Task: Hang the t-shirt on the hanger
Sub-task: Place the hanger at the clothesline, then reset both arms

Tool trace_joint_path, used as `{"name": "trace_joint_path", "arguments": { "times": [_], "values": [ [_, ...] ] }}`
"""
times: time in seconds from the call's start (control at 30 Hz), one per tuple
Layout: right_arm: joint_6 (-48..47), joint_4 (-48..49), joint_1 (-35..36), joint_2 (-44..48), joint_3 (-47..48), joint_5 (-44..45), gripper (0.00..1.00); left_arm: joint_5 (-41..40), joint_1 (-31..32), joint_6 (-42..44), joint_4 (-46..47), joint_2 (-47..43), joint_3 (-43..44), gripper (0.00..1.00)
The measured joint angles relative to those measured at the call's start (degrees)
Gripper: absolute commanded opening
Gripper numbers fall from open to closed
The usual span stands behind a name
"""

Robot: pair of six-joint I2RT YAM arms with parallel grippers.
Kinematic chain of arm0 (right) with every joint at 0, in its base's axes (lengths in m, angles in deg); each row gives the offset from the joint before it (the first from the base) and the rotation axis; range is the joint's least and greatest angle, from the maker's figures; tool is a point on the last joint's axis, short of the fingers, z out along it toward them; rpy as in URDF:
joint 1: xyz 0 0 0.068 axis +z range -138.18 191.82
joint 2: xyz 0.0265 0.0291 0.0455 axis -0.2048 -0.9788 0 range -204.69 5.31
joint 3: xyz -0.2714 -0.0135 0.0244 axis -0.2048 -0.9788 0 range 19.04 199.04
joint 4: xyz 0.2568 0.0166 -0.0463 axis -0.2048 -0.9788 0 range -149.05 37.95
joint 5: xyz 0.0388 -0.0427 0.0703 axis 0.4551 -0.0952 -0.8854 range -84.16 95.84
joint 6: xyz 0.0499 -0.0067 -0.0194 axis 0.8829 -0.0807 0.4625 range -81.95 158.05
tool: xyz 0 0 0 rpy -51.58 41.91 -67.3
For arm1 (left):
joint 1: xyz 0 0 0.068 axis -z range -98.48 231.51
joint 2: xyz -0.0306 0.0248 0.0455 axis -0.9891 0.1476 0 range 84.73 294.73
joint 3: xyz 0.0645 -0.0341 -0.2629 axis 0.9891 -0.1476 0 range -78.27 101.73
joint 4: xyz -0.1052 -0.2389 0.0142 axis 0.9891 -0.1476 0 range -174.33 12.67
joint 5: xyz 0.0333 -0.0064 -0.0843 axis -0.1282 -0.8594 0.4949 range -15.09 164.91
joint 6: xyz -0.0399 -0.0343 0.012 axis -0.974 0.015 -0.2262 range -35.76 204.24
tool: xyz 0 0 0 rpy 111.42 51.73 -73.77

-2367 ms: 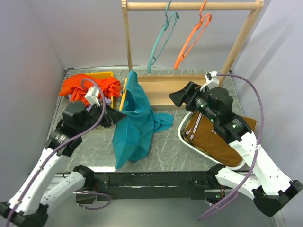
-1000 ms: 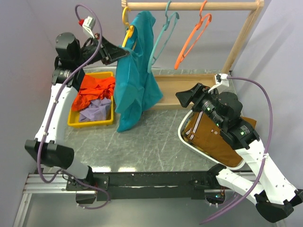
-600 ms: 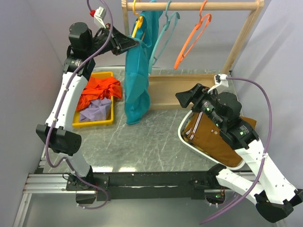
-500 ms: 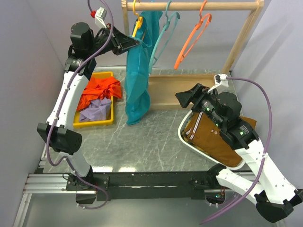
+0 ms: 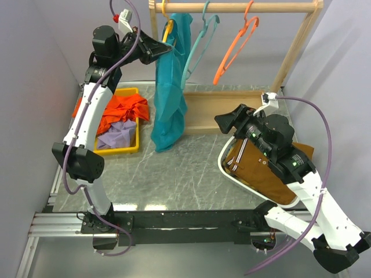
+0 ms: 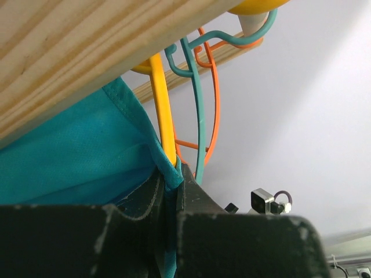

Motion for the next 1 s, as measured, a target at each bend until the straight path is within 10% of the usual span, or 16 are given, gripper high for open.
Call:
{"name": "trace_joint_path", "arguments": {
  "times": [0.4, 0.47, 0.5, 1.0],
  "values": [
    [0.00, 0.28, 0.00, 0.00, -1.25, -0.20, 0.85, 1.09, -0.85, 0.39, 2.32, -1.49, -5.46, 0.46],
    [0.02, 0.28, 0.00, -0.17, -1.44, -0.22, 0.85, 1.55, -1.38, 0.79, 2.54, -2.34, -6.58, 0.60],
    [0.00, 0.28, 0.00, -0.26, -1.46, -0.22, 0.85, 1.75, -1.73, 1.44, 2.40, -2.97, -7.13, 0.99],
    [0.42, 3.56, 0.00, -1.84, -5.14, -0.94, 0.86, 0.63, -10.23, 19.34, -8.66, -29.40, -26.82, 0.96]
  ]
}}
